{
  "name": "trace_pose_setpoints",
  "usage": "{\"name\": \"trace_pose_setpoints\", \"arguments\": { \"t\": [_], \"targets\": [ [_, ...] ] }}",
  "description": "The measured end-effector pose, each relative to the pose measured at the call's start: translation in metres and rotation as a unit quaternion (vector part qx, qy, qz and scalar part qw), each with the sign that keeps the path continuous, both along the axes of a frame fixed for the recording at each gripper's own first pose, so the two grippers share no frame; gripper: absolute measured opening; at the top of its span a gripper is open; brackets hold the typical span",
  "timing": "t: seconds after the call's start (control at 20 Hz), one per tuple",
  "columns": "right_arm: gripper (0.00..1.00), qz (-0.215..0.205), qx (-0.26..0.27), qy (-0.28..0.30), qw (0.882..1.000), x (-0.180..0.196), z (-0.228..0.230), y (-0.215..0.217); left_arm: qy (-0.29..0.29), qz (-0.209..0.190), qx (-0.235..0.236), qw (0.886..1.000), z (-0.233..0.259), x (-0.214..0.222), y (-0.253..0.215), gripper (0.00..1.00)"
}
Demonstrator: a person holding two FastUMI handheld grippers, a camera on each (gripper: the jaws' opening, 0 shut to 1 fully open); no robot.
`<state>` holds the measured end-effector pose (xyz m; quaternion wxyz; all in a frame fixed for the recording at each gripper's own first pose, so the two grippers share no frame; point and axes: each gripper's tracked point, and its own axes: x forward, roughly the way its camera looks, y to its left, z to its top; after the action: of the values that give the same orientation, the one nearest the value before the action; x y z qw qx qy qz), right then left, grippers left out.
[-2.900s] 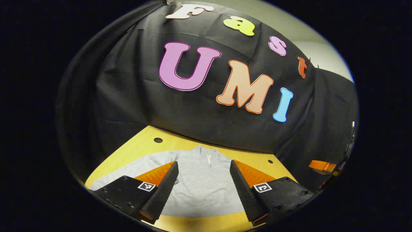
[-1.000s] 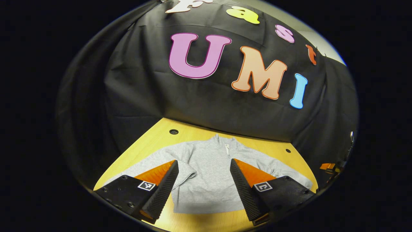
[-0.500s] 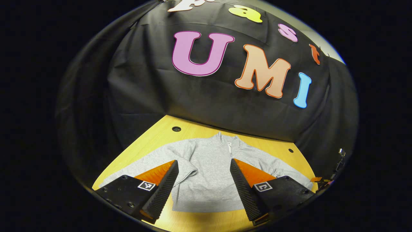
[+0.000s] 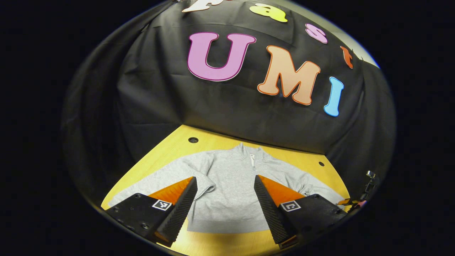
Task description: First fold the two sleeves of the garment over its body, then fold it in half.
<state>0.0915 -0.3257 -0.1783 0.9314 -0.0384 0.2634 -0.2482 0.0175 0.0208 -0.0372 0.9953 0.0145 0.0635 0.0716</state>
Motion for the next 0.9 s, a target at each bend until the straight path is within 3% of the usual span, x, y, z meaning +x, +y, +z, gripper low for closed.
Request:
{"name": "trace_pose_setpoints", "arguments": {
  "t": [0.1,0.5,0.55,0.7,0.75,0.9],
  "targets": [
    [0.94,0.002,0.009,0.006,1.000,0.001,-0.006,0.000,0.001,-0.004,0.005,1.000,0.000,0.001,-0.004,0.94],
    [0.96,-0.004,0.026,0.005,1.000,0.000,-0.006,-0.001,0.010,-0.010,0.004,1.000,-0.007,0.003,-0.008,0.95],
    [0.92,-0.007,0.027,0.004,1.000,0.000,-0.004,0.001,0.010,-0.013,0.000,1.000,-0.008,0.002,-0.009,0.94],
    [0.56,-0.008,0.020,0.003,1.000,0.006,-0.006,0.005,0.008,-0.014,-0.005,1.000,-0.010,0.002,-0.009,0.94],
    [0.53,-0.006,0.018,0.002,1.000,0.006,-0.006,0.006,0.008,-0.014,-0.005,1.000,-0.009,0.002,-0.009,0.94],
    [0.24,0.000,0.003,0.002,1.000,0.008,-0.005,0.010,0.007,-0.013,-0.002,1.000,-0.009,0.001,-0.007,0.94]
  ]
}}
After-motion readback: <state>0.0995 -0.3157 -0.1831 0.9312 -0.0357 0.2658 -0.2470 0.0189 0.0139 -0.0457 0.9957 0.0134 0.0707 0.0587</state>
